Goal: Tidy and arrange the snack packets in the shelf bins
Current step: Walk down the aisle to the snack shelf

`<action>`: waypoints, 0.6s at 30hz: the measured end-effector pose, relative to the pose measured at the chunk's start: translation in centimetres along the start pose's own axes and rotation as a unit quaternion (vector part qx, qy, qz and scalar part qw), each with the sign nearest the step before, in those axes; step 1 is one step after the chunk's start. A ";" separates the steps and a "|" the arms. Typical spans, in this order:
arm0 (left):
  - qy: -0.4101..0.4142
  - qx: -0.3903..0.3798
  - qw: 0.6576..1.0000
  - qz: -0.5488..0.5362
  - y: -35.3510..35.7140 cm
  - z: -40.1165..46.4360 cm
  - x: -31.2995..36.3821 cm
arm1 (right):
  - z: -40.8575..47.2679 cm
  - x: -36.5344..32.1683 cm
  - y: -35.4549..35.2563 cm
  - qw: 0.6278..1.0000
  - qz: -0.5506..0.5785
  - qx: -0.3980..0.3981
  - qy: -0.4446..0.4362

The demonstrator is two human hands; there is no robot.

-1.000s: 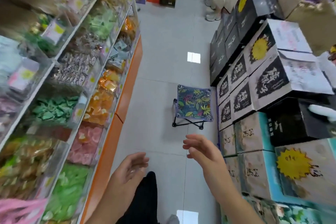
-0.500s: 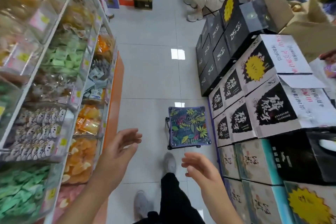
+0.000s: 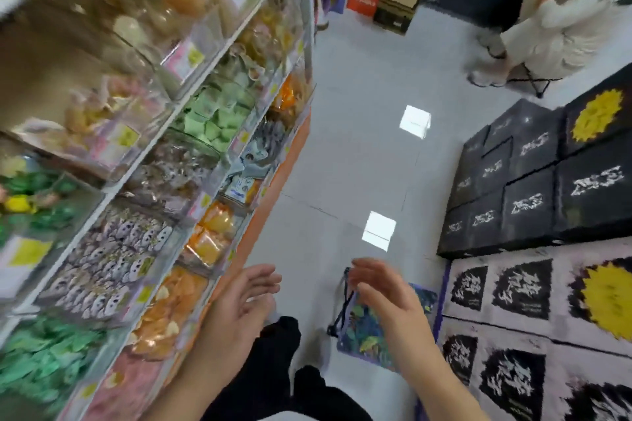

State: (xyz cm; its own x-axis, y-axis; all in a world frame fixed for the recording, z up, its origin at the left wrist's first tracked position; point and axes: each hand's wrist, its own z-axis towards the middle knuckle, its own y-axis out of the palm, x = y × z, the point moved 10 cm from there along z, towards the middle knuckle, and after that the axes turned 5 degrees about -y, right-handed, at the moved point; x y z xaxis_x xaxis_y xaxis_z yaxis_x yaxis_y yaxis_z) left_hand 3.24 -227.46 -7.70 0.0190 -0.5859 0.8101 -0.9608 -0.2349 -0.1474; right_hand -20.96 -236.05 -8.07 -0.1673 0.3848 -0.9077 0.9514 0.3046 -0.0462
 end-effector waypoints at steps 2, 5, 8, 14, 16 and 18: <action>-0.012 0.022 0.999 -0.024 -1.8 2.4 0.3 | 4.2 -1.7 2.3 1.000 -0.007 -0.028 -0.006; -0.018 0.048 0.998 -0.041 -4.3 5.5 0.7 | 9.9 -4.1 5.8 0.997 -0.023 -0.064 -0.021; -0.034 0.075 0.994 -0.065 -6.3 8.2 0.3 | 14.4 -5.6 9.2 0.992 -0.049 -0.111 -0.022; -0.050 0.163 0.979 -0.112 -7.8 12.1 -1.0 | 23.1 -4.7 15.1 0.965 -0.108 -0.237 0.004; -0.071 0.197 0.968 -0.136 -7.4 14.0 -2.8 | 26.1 -2.9 16.4 0.951 -0.133 -0.278 0.017; -0.081 0.239 0.955 -0.156 -6.9 16.2 -4.7 | 29.1 -0.5 17.9 0.931 -0.153 -0.330 0.022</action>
State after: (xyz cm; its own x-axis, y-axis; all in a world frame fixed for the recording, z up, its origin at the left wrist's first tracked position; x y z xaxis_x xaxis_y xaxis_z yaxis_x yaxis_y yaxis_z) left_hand 14.24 -235.61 -19.67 0.3632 -0.5323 0.7647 -0.6661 -0.7222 -0.1863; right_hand 3.64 -256.14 -20.60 -0.4282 0.2231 -0.8757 0.4937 0.8694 -0.0199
